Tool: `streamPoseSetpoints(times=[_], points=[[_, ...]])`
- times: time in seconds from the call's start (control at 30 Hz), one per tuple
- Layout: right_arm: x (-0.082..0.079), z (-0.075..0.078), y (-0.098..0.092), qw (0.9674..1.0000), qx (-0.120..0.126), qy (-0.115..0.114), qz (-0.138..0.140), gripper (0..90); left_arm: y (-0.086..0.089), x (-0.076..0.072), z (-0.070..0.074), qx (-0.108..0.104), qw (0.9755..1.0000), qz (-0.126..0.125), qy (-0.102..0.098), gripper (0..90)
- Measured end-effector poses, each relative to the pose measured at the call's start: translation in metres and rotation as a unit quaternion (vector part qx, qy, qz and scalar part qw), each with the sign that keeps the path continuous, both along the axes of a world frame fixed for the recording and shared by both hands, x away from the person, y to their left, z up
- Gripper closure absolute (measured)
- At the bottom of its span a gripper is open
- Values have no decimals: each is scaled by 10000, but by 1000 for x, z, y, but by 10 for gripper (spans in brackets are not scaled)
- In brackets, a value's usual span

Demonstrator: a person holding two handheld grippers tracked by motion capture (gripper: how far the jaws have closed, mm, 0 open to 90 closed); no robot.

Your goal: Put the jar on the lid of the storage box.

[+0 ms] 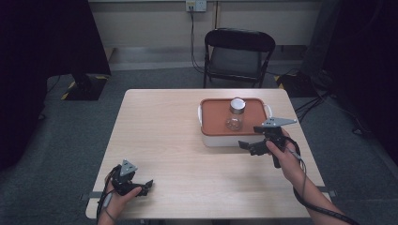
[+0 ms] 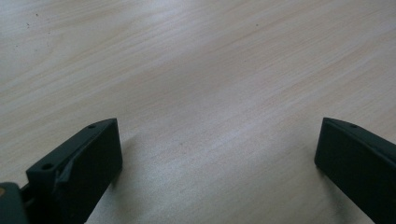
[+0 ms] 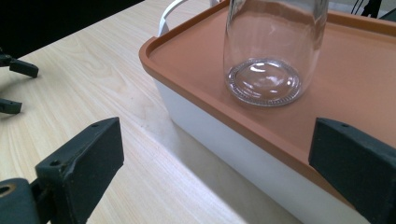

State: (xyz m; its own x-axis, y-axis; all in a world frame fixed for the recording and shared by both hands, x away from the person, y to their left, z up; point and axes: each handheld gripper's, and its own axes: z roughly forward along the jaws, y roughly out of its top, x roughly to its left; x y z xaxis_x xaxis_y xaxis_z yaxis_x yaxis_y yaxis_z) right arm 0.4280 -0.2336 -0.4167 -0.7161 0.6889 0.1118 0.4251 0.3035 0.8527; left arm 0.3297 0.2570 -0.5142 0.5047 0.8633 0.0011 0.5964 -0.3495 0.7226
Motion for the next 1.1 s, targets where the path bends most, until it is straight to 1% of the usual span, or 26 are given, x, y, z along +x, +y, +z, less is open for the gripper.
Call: streamPoseSetpoints(times=[0.4, 1.1], points=[[-6, -9, -10, 10000, 55, 70, -24, 20, 0, 0, 0, -1, 10000, 1, 0, 5], [-14, -21, -22, 9999, 64, 141, -74, 20, 0, 0, 0, -1, 10000, 2, 0, 5]])
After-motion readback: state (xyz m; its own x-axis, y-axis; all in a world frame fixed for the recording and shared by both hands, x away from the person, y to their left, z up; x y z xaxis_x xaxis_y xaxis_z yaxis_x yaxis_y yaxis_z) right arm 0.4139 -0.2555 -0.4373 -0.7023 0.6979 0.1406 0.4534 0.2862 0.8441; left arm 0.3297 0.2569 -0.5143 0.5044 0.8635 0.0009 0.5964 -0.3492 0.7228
